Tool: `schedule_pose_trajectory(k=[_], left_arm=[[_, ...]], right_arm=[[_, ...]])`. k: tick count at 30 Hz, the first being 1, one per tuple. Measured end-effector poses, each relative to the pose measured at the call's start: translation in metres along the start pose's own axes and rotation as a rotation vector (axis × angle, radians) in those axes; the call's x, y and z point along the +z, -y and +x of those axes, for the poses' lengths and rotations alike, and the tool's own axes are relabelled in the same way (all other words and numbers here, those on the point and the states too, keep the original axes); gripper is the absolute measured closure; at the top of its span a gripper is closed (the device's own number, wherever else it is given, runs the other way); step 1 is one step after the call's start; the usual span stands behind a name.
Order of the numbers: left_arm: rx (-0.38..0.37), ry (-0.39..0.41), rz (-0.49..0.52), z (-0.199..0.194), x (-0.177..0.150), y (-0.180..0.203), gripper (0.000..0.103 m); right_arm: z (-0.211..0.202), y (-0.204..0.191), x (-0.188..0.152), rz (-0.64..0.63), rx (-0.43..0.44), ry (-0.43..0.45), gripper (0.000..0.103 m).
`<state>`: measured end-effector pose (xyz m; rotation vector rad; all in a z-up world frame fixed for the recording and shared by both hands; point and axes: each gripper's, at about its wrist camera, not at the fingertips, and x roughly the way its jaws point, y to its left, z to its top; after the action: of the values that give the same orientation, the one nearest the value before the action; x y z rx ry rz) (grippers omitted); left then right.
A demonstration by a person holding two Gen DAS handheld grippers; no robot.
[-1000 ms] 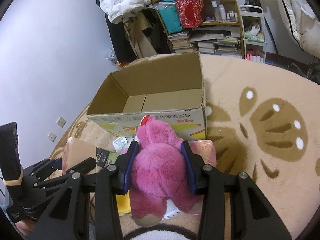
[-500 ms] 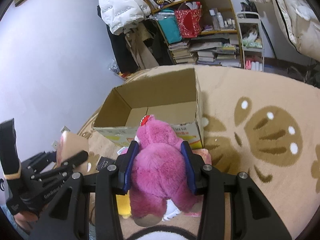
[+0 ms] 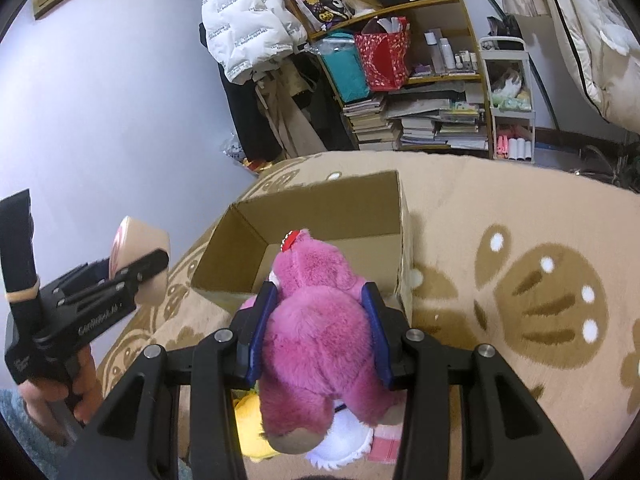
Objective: Organize soft objects
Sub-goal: 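Carry the pink bear and swirl cushion into the box and release both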
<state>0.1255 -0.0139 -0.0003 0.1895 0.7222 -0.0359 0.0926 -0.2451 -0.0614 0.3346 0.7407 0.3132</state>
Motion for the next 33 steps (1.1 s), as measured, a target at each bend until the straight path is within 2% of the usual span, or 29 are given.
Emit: schedule_pose_trajectory(k=[9,15,19,23,26,30,31,33], left_arm=[[0.006,0.047,0.013,0.022,0.039,-0.003,0.056],[-0.016,0.015,-0.019,0.047,0.044,-0.002,0.055],[-0.001,0.009,-0.041,0.061,0.040,0.001,0.055],[0.010,-0.018,0.011,0.072,0.035,0.012,0.053],[0.045,-0.029,0.049,0.078,0.028,0.018,0.049],[0.047,-0.033,0.072,0.080,0.025,0.023,0.045],[0.050,-0.029,0.071,0.079,0.024,0.023,0.043],[0.082,-0.008,0.053,0.076,0.024,0.020,0.038]], right_arm=[[0.013,0.001,0.038,-0.022,-0.003,0.042,0.057],[0.032,0.002,0.056,-0.013,-0.021,0.026,0.057],[0.048,0.003,0.055,-0.002,-0.042,-0.005,0.057],[0.061,0.003,0.047,-0.008,-0.046,-0.046,0.056],[0.068,0.001,0.041,-0.028,-0.051,-0.063,0.056],[0.068,-0.003,0.039,-0.043,-0.061,-0.049,0.056],[0.069,-0.004,0.039,-0.043,-0.058,-0.050,0.055],[0.067,-0.003,0.040,-0.034,-0.058,-0.053,0.042]])
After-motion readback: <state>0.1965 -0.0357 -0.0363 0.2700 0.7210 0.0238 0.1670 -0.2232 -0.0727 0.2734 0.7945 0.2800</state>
